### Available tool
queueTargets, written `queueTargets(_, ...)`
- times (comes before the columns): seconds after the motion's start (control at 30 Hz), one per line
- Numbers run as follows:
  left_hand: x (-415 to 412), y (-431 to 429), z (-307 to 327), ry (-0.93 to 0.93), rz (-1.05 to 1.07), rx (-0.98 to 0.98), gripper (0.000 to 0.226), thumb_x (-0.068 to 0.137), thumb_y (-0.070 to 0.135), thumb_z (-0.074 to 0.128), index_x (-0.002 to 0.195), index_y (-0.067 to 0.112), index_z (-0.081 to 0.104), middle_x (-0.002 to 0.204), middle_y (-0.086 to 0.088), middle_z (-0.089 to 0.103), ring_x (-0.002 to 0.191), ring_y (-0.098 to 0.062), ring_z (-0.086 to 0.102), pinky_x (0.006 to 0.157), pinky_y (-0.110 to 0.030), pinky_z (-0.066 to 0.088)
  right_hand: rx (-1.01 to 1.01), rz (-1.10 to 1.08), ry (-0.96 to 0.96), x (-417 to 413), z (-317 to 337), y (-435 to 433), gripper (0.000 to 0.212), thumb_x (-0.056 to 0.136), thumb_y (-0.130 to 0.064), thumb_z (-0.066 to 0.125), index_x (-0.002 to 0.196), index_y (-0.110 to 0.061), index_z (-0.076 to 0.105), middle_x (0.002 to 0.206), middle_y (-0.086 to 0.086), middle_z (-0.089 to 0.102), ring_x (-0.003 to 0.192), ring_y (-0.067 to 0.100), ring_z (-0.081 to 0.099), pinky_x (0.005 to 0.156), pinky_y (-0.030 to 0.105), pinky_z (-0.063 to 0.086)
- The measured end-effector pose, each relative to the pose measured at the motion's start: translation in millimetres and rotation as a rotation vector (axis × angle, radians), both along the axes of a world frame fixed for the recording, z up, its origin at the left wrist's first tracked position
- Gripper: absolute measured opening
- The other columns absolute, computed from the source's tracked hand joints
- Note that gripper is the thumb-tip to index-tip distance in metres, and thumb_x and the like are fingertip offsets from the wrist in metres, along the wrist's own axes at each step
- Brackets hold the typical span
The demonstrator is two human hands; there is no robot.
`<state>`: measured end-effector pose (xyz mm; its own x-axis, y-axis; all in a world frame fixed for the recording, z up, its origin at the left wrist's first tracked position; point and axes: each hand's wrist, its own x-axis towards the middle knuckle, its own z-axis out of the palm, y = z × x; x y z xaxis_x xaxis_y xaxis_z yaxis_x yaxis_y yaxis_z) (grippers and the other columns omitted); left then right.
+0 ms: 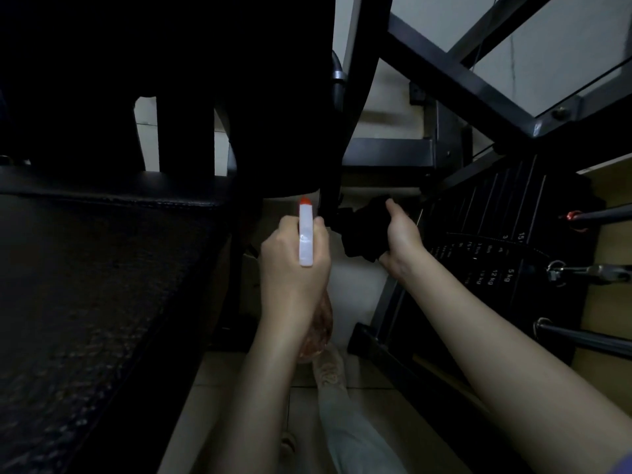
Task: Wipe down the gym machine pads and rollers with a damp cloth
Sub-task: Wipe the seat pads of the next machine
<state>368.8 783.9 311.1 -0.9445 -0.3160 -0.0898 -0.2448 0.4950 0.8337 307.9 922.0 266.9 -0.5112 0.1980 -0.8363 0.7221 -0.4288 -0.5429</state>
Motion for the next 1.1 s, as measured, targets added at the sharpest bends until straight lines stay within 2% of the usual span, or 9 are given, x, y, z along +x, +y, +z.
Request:
queueTargets(0.1, 9, 1, -5, -0.029, -0.026, 0.007, 0.038, 0.090, 0.038, 0.046, 0.068, 0.008, 0.053, 0.055, 0.000, 0.050, 0.049, -0.016, 0.051, 0.046, -0.028, 0.036, -0.002, 0.002, -0.009, 4, -6, 1, 0.040, 0.099, -0.035, 0.044, 0.129, -0.009, 0.050, 0.096, 0.008, 0.063, 0.090, 0.022, 0.062, 0.097, 0.037, 0.048)
queueTargets(0.2, 14, 0, -6, -0.084, -0.045, 0.050, 0.039, 0.094, 0.035, 0.048, 0.060, 0.016, 0.045, 0.051, 0.004, 0.045, 0.047, -0.013, 0.047, 0.043, -0.018, 0.032, -0.010, 0.003, -0.017, 7, -11, 4, 0.045, 0.099, -0.036, 0.044, 0.132, -0.007, 0.049, 0.102, 0.010, 0.064, 0.098, 0.024, 0.062, 0.101, 0.039, 0.046)
queueTargets(0.3, 19, 1, -7, -0.101, -0.063, 0.029, 0.039, 0.091, 0.039, 0.046, 0.061, 0.013, 0.047, 0.051, 0.004, 0.045, 0.045, -0.013, 0.046, 0.043, -0.017, 0.029, 0.001, 0.004, -0.022, 10, -15, 6, 0.046, 0.098, -0.037, 0.044, 0.132, -0.005, 0.049, 0.115, 0.014, 0.063, 0.103, 0.025, 0.062, 0.101, 0.038, 0.045)
queueTargets(0.4, 20, 3, -3, -0.095, -0.068, 0.035, 0.035, 0.088, 0.040, 0.045, 0.065, 0.013, 0.047, 0.053, 0.005, 0.045, 0.047, -0.016, 0.049, 0.046, -0.026, 0.034, 0.005, 0.010, -0.025, 12, -19, 8, 0.047, 0.098, -0.037, 0.045, 0.130, -0.004, 0.051, 0.115, 0.014, 0.063, 0.102, 0.025, 0.063, 0.100, 0.038, 0.046)
queueTargets(0.5, 12, 5, 7, -0.070, -0.067, 0.023, 0.031, 0.088, 0.038, 0.045, 0.064, 0.018, 0.043, 0.054, 0.004, 0.045, 0.049, -0.022, 0.051, 0.048, -0.030, 0.036, 0.014, 0.022, -0.033, 13, -18, 8, 0.040, 0.098, -0.036, 0.045, 0.121, -0.005, 0.055, 0.103, 0.011, 0.065, 0.095, 0.023, 0.064, 0.096, 0.035, 0.049)
queueTargets(0.73, -32, 13, 55, 0.086, -0.063, -0.003, 0.017, 0.083, 0.027, 0.044, 0.069, 0.017, 0.041, 0.054, 0.011, 0.038, 0.043, -0.005, 0.036, 0.042, -0.013, 0.026, 0.035, 0.031, -0.045, 10, -10, 11, 0.028, 0.098, -0.036, 0.045, 0.089, -0.014, 0.059, 0.090, 0.008, 0.065, 0.084, 0.021, 0.064, 0.090, 0.035, 0.051)
queueTargets(0.83, -56, 12, 67, 0.121, -0.010, 0.011, 0.015, 0.082, 0.025, 0.044, 0.074, 0.012, 0.046, 0.058, 0.007, 0.042, 0.047, -0.008, 0.040, 0.046, -0.017, 0.029, 0.035, 0.034, -0.033, 3, -1, 11, 0.027, 0.097, -0.038, 0.048, 0.093, -0.013, 0.059, 0.093, 0.011, 0.066, 0.089, 0.026, 0.065, 0.094, 0.041, 0.050)
queueTargets(0.93, -72, 8, 69, 0.188, -0.006, 0.010, 0.015, 0.086, 0.020, 0.048, 0.088, 0.005, 0.051, 0.071, -0.002, 0.050, 0.057, -0.016, 0.048, 0.051, -0.026, 0.037, 0.056, 0.071, -0.020, -5, 7, 9, 0.036, 0.096, -0.039, 0.048, 0.114, -0.009, 0.058, 0.098, 0.013, 0.067, 0.093, 0.028, 0.065, 0.093, 0.042, 0.051)
queueTargets(1.1, -87, -5, 70, 0.260, 0.053, -0.043, 0.028, 0.089, 0.014, 0.055, 0.114, 0.002, 0.053, 0.097, -0.003, 0.052, 0.084, -0.018, 0.055, 0.069, -0.020, 0.044, 0.066, 0.122, -0.025, -20, 21, 7, 0.042, 0.098, -0.037, 0.045, 0.130, -0.010, 0.049, 0.097, 0.009, 0.062, 0.087, 0.024, 0.062, 0.068, 0.032, 0.051)
